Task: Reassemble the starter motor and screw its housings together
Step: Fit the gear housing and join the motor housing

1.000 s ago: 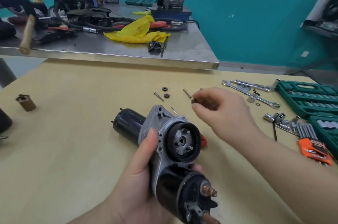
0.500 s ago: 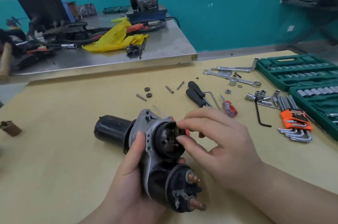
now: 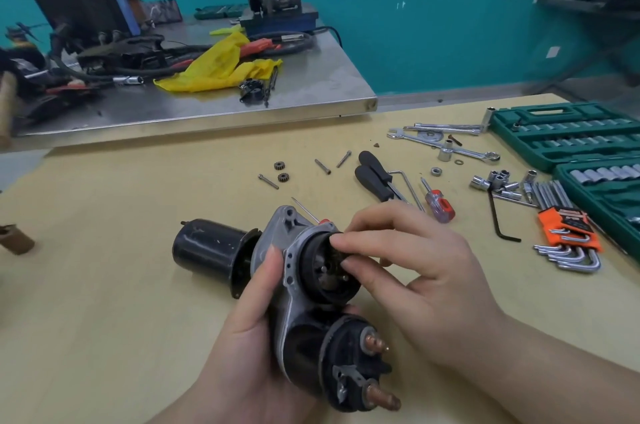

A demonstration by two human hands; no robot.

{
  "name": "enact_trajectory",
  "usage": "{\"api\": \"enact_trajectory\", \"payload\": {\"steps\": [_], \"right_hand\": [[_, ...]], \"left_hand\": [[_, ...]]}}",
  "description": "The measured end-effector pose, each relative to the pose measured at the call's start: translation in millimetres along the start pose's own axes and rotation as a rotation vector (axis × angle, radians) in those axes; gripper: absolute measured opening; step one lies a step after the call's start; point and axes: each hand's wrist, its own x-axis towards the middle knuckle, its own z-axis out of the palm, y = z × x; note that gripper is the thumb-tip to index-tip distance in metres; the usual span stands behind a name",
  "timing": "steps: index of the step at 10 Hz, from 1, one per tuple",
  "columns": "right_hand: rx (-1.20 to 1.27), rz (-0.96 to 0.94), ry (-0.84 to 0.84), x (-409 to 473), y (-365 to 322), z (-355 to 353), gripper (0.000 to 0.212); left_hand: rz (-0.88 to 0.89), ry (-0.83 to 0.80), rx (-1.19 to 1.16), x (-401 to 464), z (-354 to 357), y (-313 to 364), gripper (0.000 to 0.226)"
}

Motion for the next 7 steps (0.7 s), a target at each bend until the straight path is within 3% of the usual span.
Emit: {"api": "enact_trajectory", "payload": {"steps": [1, 4, 6, 7], "right_hand": [[0.137, 0.092, -0.010, -0.1, -2.5, -0.8, 0.030], [0.310, 0.389, -0.027, 6.1, -6.7, 1.7, 0.016], [0.514, 0.564, -0.163, 16.5, -8.8, -11.3, 0.014], [0.719, 0.678, -0.145, 12.2, -8.6, -6.5, 0.014]], "left_hand": [[-0.114, -0.342, -0.135, -6.7, 8.6, 1.0, 0.069], [-0.057, -0.329, 0.038, -9.2, 19.2, 3.8, 0.080], [-0.053, -0.372, 0.032, -11.3, 20.1, 3.5, 0.080], [-0.055, -0.348, 0.041, -12.7, 23.5, 2.1, 0.078]]}}
